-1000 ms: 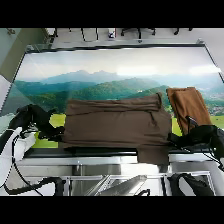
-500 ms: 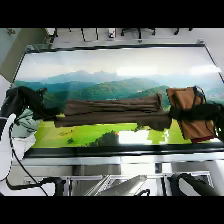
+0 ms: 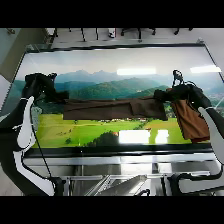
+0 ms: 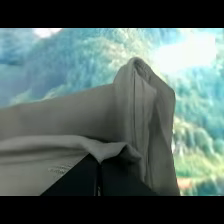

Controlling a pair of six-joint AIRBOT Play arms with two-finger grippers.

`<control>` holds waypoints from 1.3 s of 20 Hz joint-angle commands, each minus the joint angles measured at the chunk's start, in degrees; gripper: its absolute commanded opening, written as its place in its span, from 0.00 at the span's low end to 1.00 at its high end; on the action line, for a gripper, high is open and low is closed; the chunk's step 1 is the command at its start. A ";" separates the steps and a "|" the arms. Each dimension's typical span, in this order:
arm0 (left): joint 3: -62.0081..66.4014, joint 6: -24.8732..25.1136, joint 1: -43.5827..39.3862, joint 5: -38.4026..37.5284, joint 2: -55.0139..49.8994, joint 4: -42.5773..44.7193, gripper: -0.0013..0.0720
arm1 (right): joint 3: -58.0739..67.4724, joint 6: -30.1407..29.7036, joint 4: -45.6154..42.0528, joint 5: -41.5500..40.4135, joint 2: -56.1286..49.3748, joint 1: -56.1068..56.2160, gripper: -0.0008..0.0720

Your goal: Fold the shirts.

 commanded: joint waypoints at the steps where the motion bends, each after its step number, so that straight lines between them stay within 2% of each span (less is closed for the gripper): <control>1: 7.96 -0.13 -0.87 2.62 -6.56 -0.55 0.04 | 1.42 -0.22 -1.51 2.08 -3.91 0.28 0.04; 3: 10.97 -0.22 -0.90 5.05 -8.37 -0.57 0.04 | 2.51 -0.22 -3.32 1.57 -3.87 0.20 0.05; 4: 11.91 -0.22 -1.01 5.95 -8.72 -0.66 0.07 | 3.39 -0.20 -3.28 0.20 -3.78 0.15 0.07; 5: 12.57 -0.22 -1.42 6.40 -8.76 -0.61 0.41 | 4.68 -0.20 -3.23 -2.36 -3.80 0.15 0.31; 6: 13.35 -0.22 -1.55 6.80 -8.70 -0.63 0.81 | 6.36 -0.76 -3.26 -6.10 -3.80 0.15 0.67; 7: 14.38 -0.22 -2.10 7.52 -8.70 -0.61 0.99 | 8.28 -2.69 -3.26 -10.29 -3.80 0.15 0.79; 8: 15.43 -0.22 -2.36 8.44 -8.70 -0.55 0.99 | 10.10 -4.20 -3.30 -14.10 -3.80 -0.17 0.81; 9: 16.70 -0.22 -2.73 9.42 -8.70 -0.57 0.99 | 11.78 -4.57 -3.50 -17.59 -3.80 -0.87 0.91; 14: 19.54 -0.24 -2.89 13.42 -7.13 -0.44 0.99 | 13.03 -4.72 -3.26 -26.75 -5.51 -6.67 0.91; 17: 19.54 -0.28 -2.91 13.84 -4.98 -0.48 0.99 | 13.03 -5.88 -2.45 -27.63 -8.44 -8.07 0.91; 20: 19.45 -0.50 -2.91 13.77 -2.43 -0.52 0.99 | 13.03 -10.14 4.42 -28.35 -11.13 -8.17 0.91; 24: 19.45 -1.20 -2.91 13.62 0.74 -0.61 0.99 | 13.05 -12.24 8.68 -28.74 -14.69 -8.17 0.89; 25: 19.43 -1.36 -2.93 13.64 1.40 -0.68 0.99 | 13.05 -12.22 8.94 -28.72 -15.47 -8.17 0.75; 26: 19.45 -1.38 -2.97 13.60 2.10 -2.01 0.98 | 13.05 -12.76 8.87 -28.63 -16.13 -8.17 0.48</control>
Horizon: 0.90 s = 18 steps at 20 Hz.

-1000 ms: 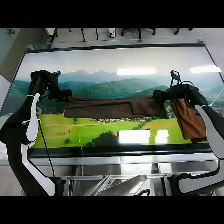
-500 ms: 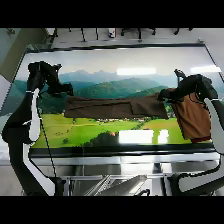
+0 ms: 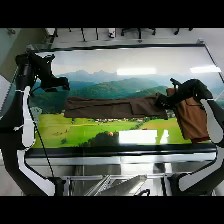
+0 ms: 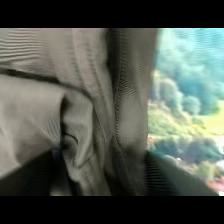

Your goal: Fold the shirts.

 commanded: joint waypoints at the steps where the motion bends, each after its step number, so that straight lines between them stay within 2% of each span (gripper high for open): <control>1: 0.04 -0.17 -0.04 -0.37 2.62 -3.56 0.71 | -0.02 -3.32 2.01 -0.39 -2.60 -0.04 0.28; 2: 0.04 -0.15 0.00 -0.79 3.15 -6.51 0.23 | -0.02 -4.48 2.03 -0.07 -2.80 -0.04 0.10; 3: 0.02 -0.04 -0.02 -1.73 3.58 -9.60 0.04 | -0.02 -4.52 2.05 0.76 -2.78 -0.04 0.04; 6: 0.02 -0.04 -0.92 -5.42 3.43 -21.07 0.04 | 0.37 -4.50 2.03 2.38 -2.47 -0.04 0.04; 9: -4.09 0.79 -5.92 -10.03 2.80 -21.55 0.04 | 1.36 -4.50 2.03 0.94 -0.74 -0.02 0.04; 13: -13.73 1.64 -16.04 -22.32 -1.57 -21.59 0.04 | 2.01 -4.48 2.05 -1.68 5.73 -0.04 0.04; 18: -8.72 1.64 -28.24 -27.61 -13.20 -22.40 0.04 | 4.28 -4.94 6.82 -6.03 18.45 0.09 0.04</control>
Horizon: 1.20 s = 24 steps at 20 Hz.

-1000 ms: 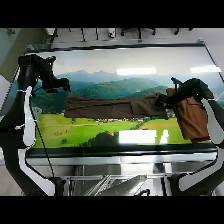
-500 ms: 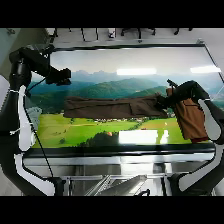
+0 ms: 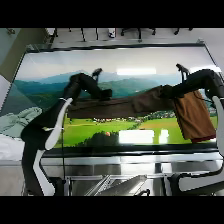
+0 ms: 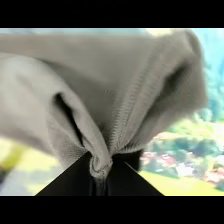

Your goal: Fold the shirts.

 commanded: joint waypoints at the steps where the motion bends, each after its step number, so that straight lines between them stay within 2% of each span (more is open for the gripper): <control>1: 4.98 0.13 -8.39 -4.42 -7.76 -0.52 0.04 | 1.88 -0.35 4.46 -2.75 8.48 0.07 0.04; 5: 11.32 -0.63 -13.03 -5.33 -13.25 -0.74 0.04 | 3.78 0.09 5.90 -5.88 13.77 0.07 0.04; 8: 9.40 -2.05 -14.21 -8.26 -13.22 -2.36 0.04 | 3.76 0.52 5.92 -7.63 14.45 0.07 0.04; 12: 9.44 -2.05 -11.50 -5.35 -9.01 -7.08 0.04 | 3.76 0.79 5.18 -8.00 14.25 0.04 0.04; 16: 9.44 -0.31 -1.88 4.92 5.07 -7.13 0.04 | 3.76 1.38 5.57 -7.93 13.99 0.17 0.04; 19: 9.42 0.00 10.36 10.75 21.35 -7.06 0.04 | 3.76 3.39 8.63 -6.71 13.99 1.53 0.04; 21: 9.27 0.02 18.45 11.10 32.50 -6.40 0.04 | 3.76 3.56 11.93 -1.22 13.88 6.99 0.04; 24: 5.29 1.38 28.70 9.55 46.64 -6.08 0.04 | 3.78 3.56 12.55 14.32 11.06 22.51 0.04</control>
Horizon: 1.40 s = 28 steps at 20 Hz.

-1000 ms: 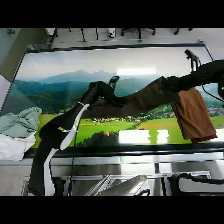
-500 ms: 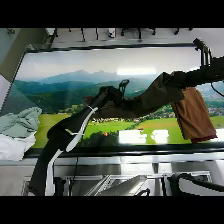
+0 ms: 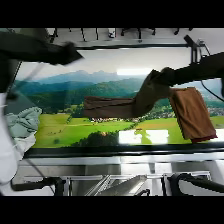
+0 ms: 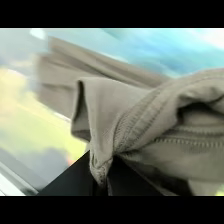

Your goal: Fold the shirts.

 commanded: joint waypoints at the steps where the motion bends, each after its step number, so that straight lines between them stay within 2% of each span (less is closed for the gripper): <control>1: -4.79 2.16 12.46 0.55 17.00 0.50 0.04 | 0.02 0.63 1.95 18.40 -4.42 16.72 0.04; 3: -9.86 4.57 17.07 0.46 23.74 0.48 0.04 | 0.02 1.09 1.95 30.25 -11.45 27.76 0.05; 4: -12.63 5.51 19.04 0.33 26.62 0.48 0.04 | 0.04 2.27 1.95 37.48 -15.56 32.76 0.20; 5: -15.32 6.23 20.46 0.13 28.92 0.44 0.04 | 0.04 3.19 1.97 45.99 -19.93 37.68 0.61; 6: -18.14 6.88 21.44 -0.07 30.99 0.44 0.04 | 0.04 3.98 1.95 53.55 -23.41 41.51 0.72; 7: -21.77 7.28 22.21 -1.11 33.18 0.46 0.04 | 0.04 4.13 1.88 60.28 -26.05 44.33 0.60; 8: -25.68 7.37 22.56 -3.08 35.28 0.44 0.04 | 0.04 4.15 1.36 63.63 -27.19 45.33 0.58; 10: -32.76 7.96 22.53 -7.23 38.84 0.42 0.04 | 0.04 4.15 -3.21 59.19 -25.70 42.53 0.58; 13: -39.15 8.74 21.99 -10.97 41.31 0.37 0.04 | 0.04 4.15 -4.79 41.13 -18.56 30.99 0.58; 17: -41.62 8.83 21.99 -11.19 41.29 0.26 0.04 | 0.02 5.77 -4.79 18.43 -12.22 12.98 0.59; 18: -41.86 8.83 21.99 -11.19 41.29 0.04 0.04 | -0.15 7.34 -4.81 13.60 -12.41 8.61 0.76; 19: -41.83 8.81 21.99 -10.86 41.29 -0.07 0.04 | -0.72 8.46 -4.76 9.99 -13.05 5.18 0.85; 23: -41.83 8.79 21.99 -10.73 41.31 -0.07 0.04 | -2.27 8.59 -4.63 2.56 -19.41 -0.42 0.85; 28: -41.83 8.76 21.99 -10.75 41.31 -0.11 0.04 | -2.25 6.84 -0.07 3.41 -29.57 2.64 0.85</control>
